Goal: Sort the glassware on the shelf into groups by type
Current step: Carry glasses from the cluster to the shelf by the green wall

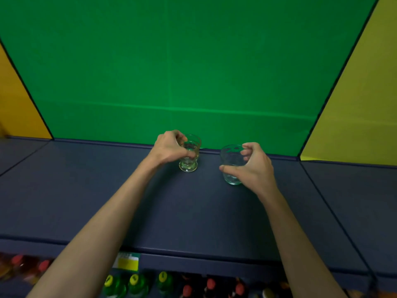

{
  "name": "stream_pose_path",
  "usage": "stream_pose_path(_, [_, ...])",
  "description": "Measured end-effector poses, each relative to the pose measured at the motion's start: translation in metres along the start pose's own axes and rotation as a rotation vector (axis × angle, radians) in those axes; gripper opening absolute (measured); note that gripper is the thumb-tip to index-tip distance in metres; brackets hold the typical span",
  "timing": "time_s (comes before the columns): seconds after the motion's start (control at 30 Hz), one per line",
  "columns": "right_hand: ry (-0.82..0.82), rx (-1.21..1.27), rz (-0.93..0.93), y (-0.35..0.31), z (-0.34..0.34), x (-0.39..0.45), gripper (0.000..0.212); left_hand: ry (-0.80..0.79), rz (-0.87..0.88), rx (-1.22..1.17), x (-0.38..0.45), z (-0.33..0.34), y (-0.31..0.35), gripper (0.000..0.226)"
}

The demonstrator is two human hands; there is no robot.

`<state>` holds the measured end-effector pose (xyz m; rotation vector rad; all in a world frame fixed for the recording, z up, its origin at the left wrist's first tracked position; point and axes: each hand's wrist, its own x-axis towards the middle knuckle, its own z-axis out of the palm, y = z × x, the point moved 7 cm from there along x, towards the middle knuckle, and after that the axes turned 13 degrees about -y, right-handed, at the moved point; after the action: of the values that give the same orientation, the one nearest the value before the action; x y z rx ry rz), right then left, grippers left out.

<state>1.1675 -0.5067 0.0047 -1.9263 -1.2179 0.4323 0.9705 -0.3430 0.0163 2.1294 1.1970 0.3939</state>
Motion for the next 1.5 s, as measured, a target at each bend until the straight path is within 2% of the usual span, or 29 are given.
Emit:
stream_pose_path(0.27, [0.023,-0.005,0.043,0.028,-0.014,0.021,0.088,-0.089,0.004,-0.015,0.011,0.000,-0.007,0.050])
stream_pose_path(0.37, [0.038,-0.017,0.060,0.039,-0.022,0.027,0.087,-0.201,-0.004,0.049,0.012,-0.002,-0.008,0.080])
stream_pose_path(0.4, [0.043,-0.024,0.067,0.043,-0.025,0.030,0.087,-0.203,0.011,0.074,0.011,-0.006,-0.008,0.091])
stream_pose_path(0.47, [0.052,-0.038,0.081,0.049,-0.031,0.035,0.089,-0.122,0.084,0.123,0.007,-0.019,-0.005,0.098])
stream_pose_path(0.57, [0.060,-0.066,0.104,0.056,-0.039,0.041,0.092,0.046,0.161,0.366,-0.003,-0.036,-0.005,0.089])
stream_pose_path(0.67, [0.061,-0.085,0.129,0.064,-0.044,0.044,0.095,0.069,0.148,0.527,-0.011,-0.042,-0.012,0.088])
stream_pose_path(1.0, [0.006,-0.131,0.172,0.071,-0.048,0.051,0.098,0.103,0.061,0.598,-0.032,-0.056,-0.025,0.088])
stream_pose_path(1.13, [-0.070,-0.325,0.156,0.063,-0.045,0.048,0.101,0.117,0.049,0.606,-0.043,-0.058,-0.018,0.071])
stream_pose_path(1.2, [-0.035,-0.420,0.092,0.049,-0.046,0.042,0.092,0.134,0.061,0.600,-0.047,-0.058,-0.013,0.059])
stream_pose_path(1.3, [-0.004,-0.487,-0.084,0.019,-0.038,0.030,0.065,0.151,0.081,0.585,-0.056,-0.054,-0.003,0.054])
stream_pose_path(1.4, [-0.071,-0.501,-0.256,-0.014,-0.018,0.016,0.041,0.151,0.088,0.562,-0.072,-0.048,0.009,0.052])
stream_pose_path(1.5, [-0.161,-0.499,-0.380,-0.048,0.008,-0.001,0.030,0.134,0.052,0.560,-0.092,-0.043,0.019,0.054])
